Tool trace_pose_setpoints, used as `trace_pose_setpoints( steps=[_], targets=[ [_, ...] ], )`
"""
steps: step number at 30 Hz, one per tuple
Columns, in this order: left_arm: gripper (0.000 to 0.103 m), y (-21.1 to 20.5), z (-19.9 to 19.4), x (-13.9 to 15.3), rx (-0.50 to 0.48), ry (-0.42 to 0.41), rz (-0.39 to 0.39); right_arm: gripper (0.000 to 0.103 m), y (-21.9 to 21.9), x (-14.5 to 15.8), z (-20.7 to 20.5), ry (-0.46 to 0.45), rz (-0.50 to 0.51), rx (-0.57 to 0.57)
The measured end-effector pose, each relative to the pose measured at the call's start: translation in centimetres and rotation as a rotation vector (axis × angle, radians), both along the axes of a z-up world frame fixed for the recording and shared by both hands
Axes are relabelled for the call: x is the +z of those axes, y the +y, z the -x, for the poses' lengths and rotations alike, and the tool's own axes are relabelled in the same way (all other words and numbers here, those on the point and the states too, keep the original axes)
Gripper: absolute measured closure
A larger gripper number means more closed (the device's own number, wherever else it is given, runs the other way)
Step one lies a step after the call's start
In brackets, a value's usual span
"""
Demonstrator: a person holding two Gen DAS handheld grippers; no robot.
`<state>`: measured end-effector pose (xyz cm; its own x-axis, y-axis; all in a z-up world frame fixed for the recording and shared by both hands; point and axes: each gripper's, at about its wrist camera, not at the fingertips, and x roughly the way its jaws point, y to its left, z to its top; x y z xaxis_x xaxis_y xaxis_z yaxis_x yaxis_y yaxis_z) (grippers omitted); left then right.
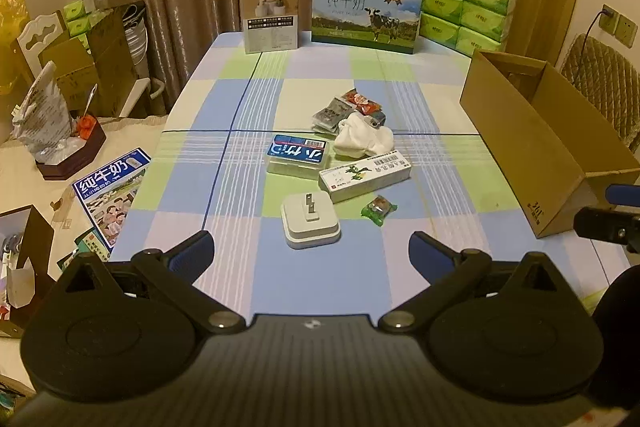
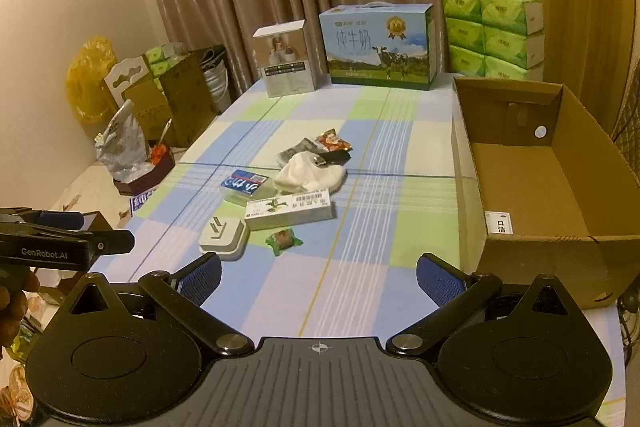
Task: Organize objects
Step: 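Move both tools toward the remaining items on the table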
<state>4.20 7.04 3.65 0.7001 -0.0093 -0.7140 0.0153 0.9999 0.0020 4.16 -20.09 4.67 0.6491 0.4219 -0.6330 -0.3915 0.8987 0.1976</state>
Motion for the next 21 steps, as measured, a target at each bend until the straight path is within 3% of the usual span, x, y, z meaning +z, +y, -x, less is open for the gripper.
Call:
trace_pose_setpoints(
  steps=[21],
  targets=[
    [0.001, 1.3, -1.6, -2.4, 0.010, 0.044, -0.019, 0.002, 2.2, -2.1, -1.9, 0.011, 0.047, 0.037]
  ],
)
